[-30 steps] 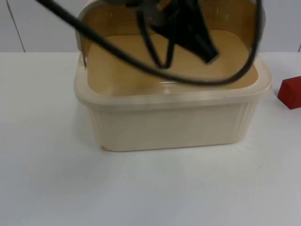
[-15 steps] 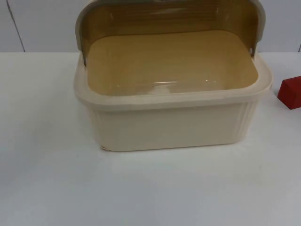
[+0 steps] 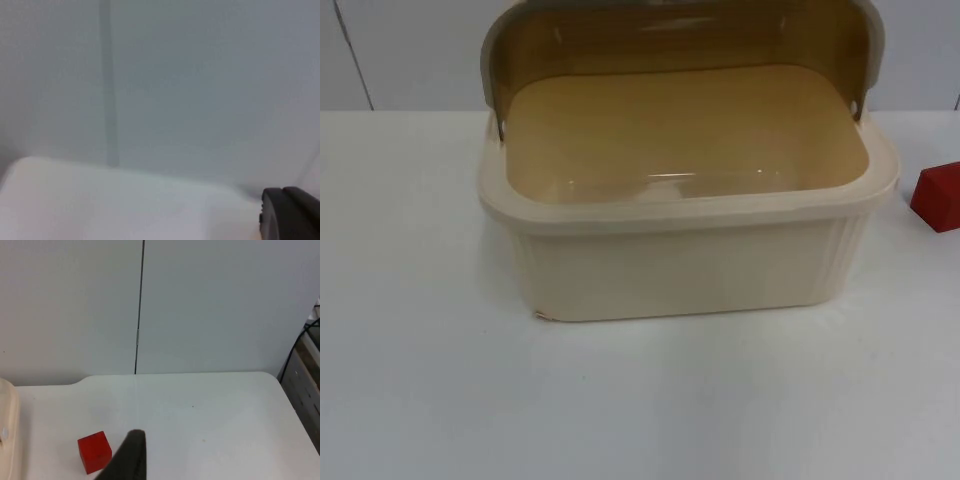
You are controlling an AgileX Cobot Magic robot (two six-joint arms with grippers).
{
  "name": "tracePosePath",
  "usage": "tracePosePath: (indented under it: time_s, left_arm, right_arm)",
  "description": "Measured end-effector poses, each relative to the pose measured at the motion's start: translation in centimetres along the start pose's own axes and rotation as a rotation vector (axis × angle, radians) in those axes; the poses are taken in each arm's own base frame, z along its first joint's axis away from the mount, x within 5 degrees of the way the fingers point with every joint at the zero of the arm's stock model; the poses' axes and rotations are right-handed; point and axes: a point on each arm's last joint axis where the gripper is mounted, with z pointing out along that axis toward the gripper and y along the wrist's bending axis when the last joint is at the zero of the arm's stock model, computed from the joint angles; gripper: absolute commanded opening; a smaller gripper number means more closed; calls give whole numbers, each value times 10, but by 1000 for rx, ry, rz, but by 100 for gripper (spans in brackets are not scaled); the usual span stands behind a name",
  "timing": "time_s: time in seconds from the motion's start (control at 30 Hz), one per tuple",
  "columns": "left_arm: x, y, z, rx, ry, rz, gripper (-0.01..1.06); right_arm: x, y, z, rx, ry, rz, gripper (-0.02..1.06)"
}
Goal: Open the box lid with the left hand, place the block into the box with the right hand, then close the box lid with the left hand.
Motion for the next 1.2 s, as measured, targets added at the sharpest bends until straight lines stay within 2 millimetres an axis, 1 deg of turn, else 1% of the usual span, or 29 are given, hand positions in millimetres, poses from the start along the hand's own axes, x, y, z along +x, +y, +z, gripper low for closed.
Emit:
tracePosePath:
  time_s: [0.1,0.2,0.27,0.37,0.47,0.5,0.53,0.57,0.6,0.63,0.67,0.77,0.8,0.83,0.87,1.07,1.2]
  left_arm:
    - [-2,6,-6,-22,-5,41,0]
    - [-4,7,-12,-20,-19,64,0]
    - [-7,8,-16,-31,-44,113,0]
    - [-9,12,-16,-71,-68,193,0]
    - [-10,13,-16,-83,-74,216,0]
    - [-10,13,-16,-83,-74,216,3]
    - [-10,12,-16,-80,-75,212,9]
    - [-10,12,-16,-74,-72,201,17]
    - [-10,12,-16,-74,-72,201,28]
    - [-9,11,-16,-64,-69,186,28]
    - [-8,10,-14,-54,-60,169,40]
    - [-7,8,-11,-44,-54,156,86]
    - [-7,8,-9,-38,-56,154,86]
    - [-7,7,-8,-36,-55,152,99]
    - [-7,7,-8,-34,-57,151,105]
    - [-8,6,-8,-24,-73,149,105]
    - [-12,4,-9,-2,-112,150,105]
  right_arm:
    - [0,0,0,0,0,0,105]
    - [0,0,0,0,0,0,105]
    - [0,0,0,0,0,0,105]
    - [0,0,0,0,0,0,105]
    - [0,0,0,0,0,0,105]
    - [0,0,0,0,0,0,105]
    - [0,0,0,0,0,0,105]
    - [0,0,0,0,0,0,105]
    - [0,0,0,0,0,0,105]
    - [0,0,0,0,0,0,105]
    - [0,0,0,0,0,0,105]
    - [0,0,0,0,0,0,105]
    - [0,0,0,0,0,0,105]
    - [0,0,0,0,0,0,105]
    - [0,0,0,-1,-4,0,105]
    - [-5,1,0,-9,-54,0,105]
    - [-5,3,6,-11,-39,-4,105]
